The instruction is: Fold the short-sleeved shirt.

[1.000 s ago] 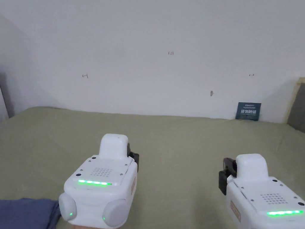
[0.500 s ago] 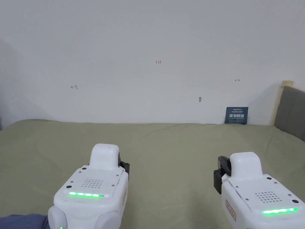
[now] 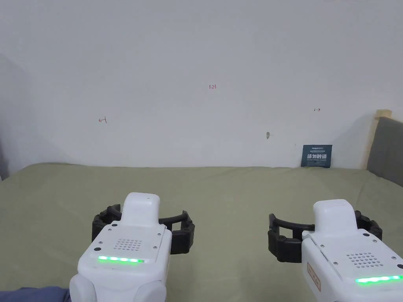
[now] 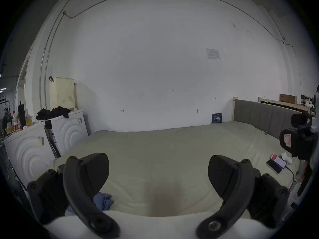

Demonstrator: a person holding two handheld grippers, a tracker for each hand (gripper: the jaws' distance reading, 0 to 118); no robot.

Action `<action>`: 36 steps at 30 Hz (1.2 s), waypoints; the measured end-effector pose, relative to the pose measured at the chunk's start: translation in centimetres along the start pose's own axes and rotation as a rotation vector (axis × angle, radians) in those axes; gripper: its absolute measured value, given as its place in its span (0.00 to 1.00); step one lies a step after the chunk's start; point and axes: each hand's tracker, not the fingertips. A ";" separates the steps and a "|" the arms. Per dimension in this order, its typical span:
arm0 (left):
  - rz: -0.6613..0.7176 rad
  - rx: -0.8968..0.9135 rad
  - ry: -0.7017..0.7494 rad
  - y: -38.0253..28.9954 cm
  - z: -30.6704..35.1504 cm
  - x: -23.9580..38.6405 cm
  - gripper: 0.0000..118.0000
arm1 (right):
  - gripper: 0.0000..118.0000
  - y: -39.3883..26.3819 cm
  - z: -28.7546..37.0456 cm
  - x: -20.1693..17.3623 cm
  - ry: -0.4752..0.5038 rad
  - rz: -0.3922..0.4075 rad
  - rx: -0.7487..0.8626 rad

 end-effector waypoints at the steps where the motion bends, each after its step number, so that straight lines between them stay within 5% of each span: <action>1: 0.004 -0.002 0.006 0.1 -0.1 0.0 0.99 | 1.00 0.0 0.1 -0.1 0.000 -0.001 0.001; 7: 0.085 -0.025 -0.070 0.8 0.4 -0.9 0.99 | 1.00 0.3 -0.3 0.4 0.015 -0.009 -0.005; 16: -0.028 -0.026 -0.046 0.9 1.8 0.0 0.99 | 1.00 0.7 -0.1 1.0 0.016 -0.025 0.001; 36: -0.023 -0.109 0.004 2.8 0.9 0.2 0.99 | 1.00 0.8 0.4 1.7 0.031 -0.046 -0.009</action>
